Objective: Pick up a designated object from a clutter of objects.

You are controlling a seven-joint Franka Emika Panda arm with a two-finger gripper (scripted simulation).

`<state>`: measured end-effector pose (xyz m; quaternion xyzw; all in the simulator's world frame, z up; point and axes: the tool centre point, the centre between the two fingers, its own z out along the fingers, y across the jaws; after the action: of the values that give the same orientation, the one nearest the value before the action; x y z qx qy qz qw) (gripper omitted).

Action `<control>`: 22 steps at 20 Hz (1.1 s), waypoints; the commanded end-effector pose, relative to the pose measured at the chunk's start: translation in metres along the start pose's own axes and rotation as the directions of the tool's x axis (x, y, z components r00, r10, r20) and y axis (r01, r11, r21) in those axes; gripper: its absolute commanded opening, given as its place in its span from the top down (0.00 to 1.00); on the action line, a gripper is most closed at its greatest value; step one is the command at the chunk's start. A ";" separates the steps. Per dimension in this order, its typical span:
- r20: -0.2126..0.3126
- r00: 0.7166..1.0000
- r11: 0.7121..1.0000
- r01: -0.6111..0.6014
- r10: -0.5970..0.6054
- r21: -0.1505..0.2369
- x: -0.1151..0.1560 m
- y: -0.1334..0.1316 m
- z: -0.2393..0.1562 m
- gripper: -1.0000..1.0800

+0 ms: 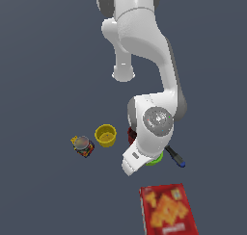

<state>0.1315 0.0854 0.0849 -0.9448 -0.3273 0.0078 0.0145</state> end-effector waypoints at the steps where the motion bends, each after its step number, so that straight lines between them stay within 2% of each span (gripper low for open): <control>1: -0.003 1.000 1.000 -0.001 0.001 -0.002 -0.006 0.005 -0.013 1.00; 7: -0.003 1.000 1.000 -0.001 0.001 -0.002 -0.030 0.024 -0.058 1.00; 22: -0.004 1.000 1.000 -0.001 0.001 -0.001 -0.113 0.087 -0.213 1.00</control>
<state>0.1038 -0.0471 0.2789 -0.9450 -0.3268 0.0067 0.0148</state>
